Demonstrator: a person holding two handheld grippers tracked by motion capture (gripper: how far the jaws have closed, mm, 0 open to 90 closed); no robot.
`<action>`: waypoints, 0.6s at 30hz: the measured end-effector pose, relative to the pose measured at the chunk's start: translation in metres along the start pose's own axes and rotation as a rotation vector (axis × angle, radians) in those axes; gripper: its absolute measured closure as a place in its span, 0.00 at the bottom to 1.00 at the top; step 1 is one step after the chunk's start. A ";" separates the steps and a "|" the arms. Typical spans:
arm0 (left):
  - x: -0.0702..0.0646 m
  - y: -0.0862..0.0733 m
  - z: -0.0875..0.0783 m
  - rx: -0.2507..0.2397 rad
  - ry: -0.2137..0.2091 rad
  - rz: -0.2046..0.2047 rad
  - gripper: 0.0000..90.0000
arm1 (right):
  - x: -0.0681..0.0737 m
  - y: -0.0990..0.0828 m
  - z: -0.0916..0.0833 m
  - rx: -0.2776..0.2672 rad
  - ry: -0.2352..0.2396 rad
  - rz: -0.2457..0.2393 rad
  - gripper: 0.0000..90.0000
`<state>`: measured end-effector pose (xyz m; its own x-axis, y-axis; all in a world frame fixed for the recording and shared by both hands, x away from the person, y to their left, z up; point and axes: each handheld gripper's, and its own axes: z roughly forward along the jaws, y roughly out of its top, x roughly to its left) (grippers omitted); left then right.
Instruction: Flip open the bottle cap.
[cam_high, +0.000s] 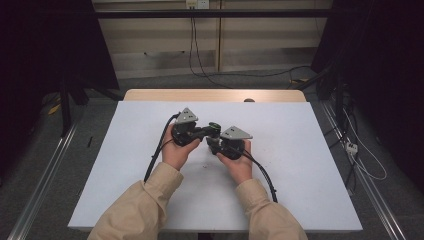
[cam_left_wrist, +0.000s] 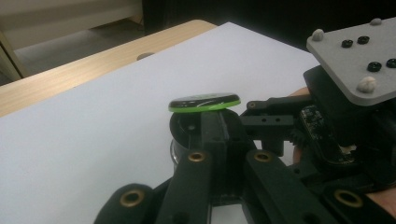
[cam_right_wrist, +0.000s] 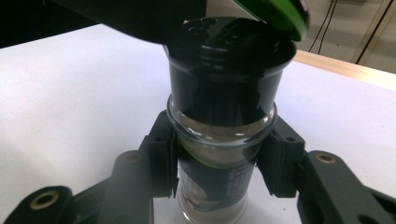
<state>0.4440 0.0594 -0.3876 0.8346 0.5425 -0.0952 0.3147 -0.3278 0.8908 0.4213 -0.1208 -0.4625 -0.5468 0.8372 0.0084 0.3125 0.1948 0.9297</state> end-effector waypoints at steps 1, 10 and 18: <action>0.000 0.000 0.000 -0.001 0.000 -0.001 1.00 | 0.000 0.000 0.000 0.000 0.000 0.000 0.59; 0.000 0.002 0.000 0.001 -0.002 -0.003 1.00 | 0.000 0.000 0.000 0.000 0.000 0.001 0.59; 0.001 0.004 0.000 0.003 0.001 -0.001 1.00 | 0.000 0.000 0.000 0.000 -0.001 0.001 0.59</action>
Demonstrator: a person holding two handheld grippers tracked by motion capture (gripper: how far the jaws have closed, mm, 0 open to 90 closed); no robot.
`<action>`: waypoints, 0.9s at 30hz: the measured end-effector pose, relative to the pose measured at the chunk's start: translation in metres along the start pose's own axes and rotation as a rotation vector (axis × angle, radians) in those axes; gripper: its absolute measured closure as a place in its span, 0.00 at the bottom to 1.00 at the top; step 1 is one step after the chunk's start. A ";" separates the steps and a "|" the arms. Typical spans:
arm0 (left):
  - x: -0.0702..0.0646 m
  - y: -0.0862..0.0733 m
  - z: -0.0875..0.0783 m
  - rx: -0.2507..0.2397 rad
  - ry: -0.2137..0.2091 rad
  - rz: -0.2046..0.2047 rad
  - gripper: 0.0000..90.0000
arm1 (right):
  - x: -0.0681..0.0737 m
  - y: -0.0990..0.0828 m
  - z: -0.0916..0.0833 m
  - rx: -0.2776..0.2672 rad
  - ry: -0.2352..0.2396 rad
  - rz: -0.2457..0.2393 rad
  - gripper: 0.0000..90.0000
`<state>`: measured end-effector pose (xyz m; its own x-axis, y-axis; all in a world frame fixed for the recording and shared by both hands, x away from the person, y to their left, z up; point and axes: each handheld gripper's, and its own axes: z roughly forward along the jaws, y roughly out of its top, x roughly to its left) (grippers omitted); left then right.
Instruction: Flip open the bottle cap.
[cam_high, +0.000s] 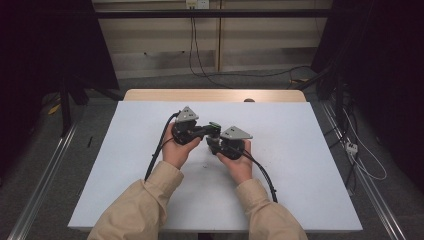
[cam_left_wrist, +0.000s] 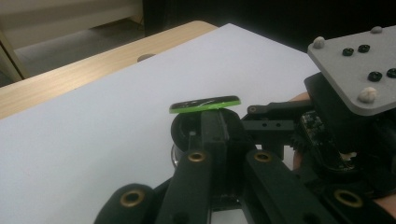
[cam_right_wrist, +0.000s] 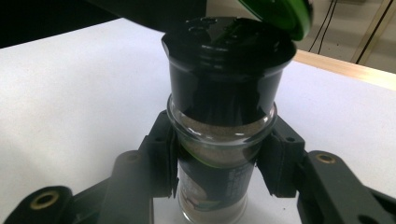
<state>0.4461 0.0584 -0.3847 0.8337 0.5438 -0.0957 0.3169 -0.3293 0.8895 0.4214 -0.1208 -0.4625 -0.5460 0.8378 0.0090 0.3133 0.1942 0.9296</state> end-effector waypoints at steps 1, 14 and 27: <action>0.000 0.000 0.000 0.000 -0.002 -0.003 1.00 | 0.000 0.000 0.000 0.000 0.000 0.000 0.59; 0.000 0.004 0.000 -0.011 -0.001 -0.005 1.00 | 0.000 0.000 0.000 0.000 0.001 0.000 0.59; 0.001 0.007 0.000 -0.006 0.000 -0.001 1.00 | 0.000 0.000 0.000 0.001 0.002 0.001 0.59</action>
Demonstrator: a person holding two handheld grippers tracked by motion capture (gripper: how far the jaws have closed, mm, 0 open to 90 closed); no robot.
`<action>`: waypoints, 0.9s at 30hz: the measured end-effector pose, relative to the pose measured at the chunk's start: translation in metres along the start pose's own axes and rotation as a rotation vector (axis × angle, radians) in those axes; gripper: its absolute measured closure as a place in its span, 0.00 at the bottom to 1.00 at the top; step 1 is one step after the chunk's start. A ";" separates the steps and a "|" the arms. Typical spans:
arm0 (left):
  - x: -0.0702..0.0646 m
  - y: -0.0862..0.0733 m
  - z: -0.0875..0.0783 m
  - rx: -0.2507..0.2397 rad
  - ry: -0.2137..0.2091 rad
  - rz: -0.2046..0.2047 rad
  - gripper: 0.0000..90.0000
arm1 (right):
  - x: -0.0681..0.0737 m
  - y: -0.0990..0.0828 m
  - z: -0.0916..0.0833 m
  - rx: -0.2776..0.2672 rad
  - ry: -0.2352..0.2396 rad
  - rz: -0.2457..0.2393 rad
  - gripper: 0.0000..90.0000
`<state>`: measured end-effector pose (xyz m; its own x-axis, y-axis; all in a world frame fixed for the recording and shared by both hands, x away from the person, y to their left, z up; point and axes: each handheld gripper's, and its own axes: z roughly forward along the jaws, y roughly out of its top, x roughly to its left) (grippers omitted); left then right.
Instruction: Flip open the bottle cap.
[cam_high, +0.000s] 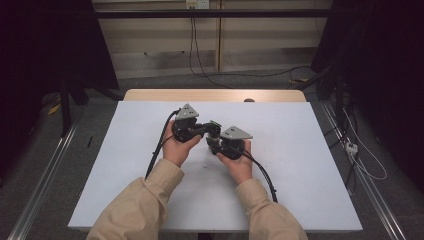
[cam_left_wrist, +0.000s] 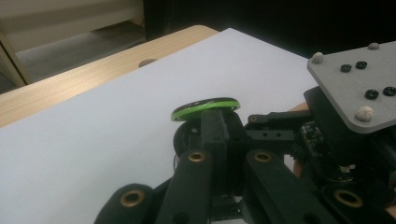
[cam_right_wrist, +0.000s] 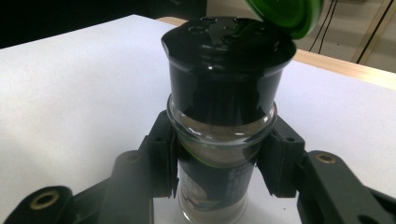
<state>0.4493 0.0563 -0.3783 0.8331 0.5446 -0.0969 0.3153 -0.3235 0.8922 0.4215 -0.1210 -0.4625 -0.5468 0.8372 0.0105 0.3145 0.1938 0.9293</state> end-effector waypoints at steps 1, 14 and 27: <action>0.000 0.000 0.000 0.000 0.001 0.001 1.00 | 0.000 0.000 0.000 0.000 0.000 0.000 0.59; 0.000 0.003 0.002 -0.004 0.004 -0.002 1.00 | 0.000 0.000 0.000 0.000 0.000 -0.001 0.59; 0.002 0.005 0.004 -0.008 0.006 -0.006 1.00 | 0.000 0.000 0.000 0.001 0.001 0.001 0.59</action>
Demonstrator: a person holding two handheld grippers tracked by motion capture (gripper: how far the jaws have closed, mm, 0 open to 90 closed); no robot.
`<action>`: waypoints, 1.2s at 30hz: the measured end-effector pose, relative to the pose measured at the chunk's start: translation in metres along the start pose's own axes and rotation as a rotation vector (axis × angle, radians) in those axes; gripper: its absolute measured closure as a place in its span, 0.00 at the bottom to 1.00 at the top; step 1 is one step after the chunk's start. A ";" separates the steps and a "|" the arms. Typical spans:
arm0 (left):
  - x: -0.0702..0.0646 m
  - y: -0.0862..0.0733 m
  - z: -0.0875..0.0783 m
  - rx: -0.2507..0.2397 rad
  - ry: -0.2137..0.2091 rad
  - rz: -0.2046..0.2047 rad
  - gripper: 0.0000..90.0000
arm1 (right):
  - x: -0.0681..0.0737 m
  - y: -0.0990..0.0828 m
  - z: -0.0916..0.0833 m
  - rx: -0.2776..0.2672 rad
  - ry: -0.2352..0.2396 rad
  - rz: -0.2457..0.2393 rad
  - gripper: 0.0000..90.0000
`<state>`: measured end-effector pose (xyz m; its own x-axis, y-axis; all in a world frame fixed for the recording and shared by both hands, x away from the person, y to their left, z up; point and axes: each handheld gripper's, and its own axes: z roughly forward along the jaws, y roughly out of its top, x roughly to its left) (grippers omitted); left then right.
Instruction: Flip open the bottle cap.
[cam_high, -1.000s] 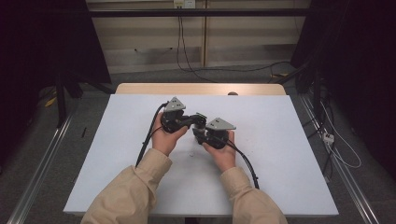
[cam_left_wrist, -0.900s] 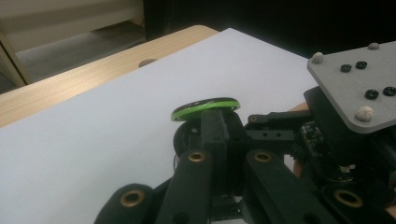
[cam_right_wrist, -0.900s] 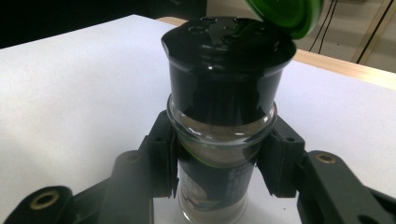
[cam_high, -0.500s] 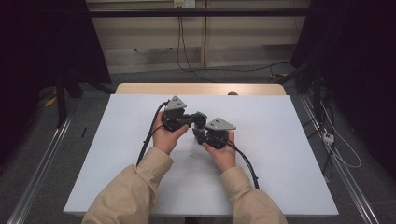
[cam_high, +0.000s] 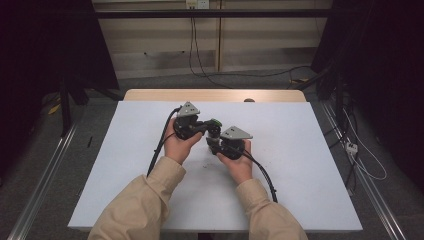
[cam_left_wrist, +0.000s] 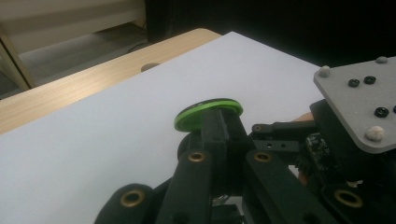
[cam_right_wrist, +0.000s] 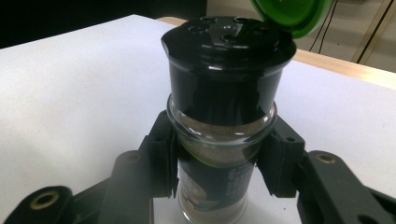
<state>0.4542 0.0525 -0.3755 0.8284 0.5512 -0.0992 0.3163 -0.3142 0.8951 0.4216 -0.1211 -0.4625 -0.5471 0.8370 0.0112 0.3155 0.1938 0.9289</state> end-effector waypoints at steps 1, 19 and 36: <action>0.000 0.000 0.000 0.001 0.001 0.001 1.00 | 0.000 0.000 0.000 0.000 0.000 0.001 0.59; 0.001 0.003 0.003 0.003 -0.002 -0.001 1.00 | 0.000 0.000 0.000 0.000 0.001 -0.001 0.59; 0.001 0.006 0.005 0.002 -0.002 0.001 1.00 | 0.000 0.000 0.000 0.000 0.001 -0.001 0.59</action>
<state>0.4595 0.0478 -0.3727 0.8297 0.5493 -0.0994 0.3166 -0.3164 0.8942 0.4214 -0.1210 -0.4625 -0.5479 0.8364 0.0108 0.3155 0.1947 0.9287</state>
